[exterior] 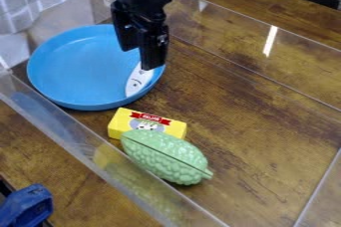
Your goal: Put the yellow brick in the blue tray
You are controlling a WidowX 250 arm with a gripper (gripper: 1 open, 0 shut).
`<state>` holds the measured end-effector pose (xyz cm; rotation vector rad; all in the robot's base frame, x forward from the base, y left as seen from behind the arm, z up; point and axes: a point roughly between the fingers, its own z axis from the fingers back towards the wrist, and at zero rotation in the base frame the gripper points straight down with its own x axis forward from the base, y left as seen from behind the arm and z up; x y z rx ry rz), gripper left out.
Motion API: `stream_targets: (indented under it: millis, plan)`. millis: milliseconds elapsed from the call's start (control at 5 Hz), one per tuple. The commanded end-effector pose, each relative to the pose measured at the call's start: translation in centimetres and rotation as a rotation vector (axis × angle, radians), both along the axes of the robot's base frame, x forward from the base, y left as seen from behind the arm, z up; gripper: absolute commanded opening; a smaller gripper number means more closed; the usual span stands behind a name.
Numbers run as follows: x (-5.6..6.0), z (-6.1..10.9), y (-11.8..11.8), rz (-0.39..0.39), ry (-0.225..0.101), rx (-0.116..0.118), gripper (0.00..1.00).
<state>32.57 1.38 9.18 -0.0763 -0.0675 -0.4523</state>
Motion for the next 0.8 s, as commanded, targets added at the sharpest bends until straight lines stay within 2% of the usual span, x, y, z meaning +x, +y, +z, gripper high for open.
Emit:
stream_targets:
  millis: [0,600]
  plan:
    - [0.4,2.3,-0.5,-0.049,-0.062,0.002,1.0]
    - [-0.1,1.6,-2.0,-0.128,-0.049,-0.009,1.0]
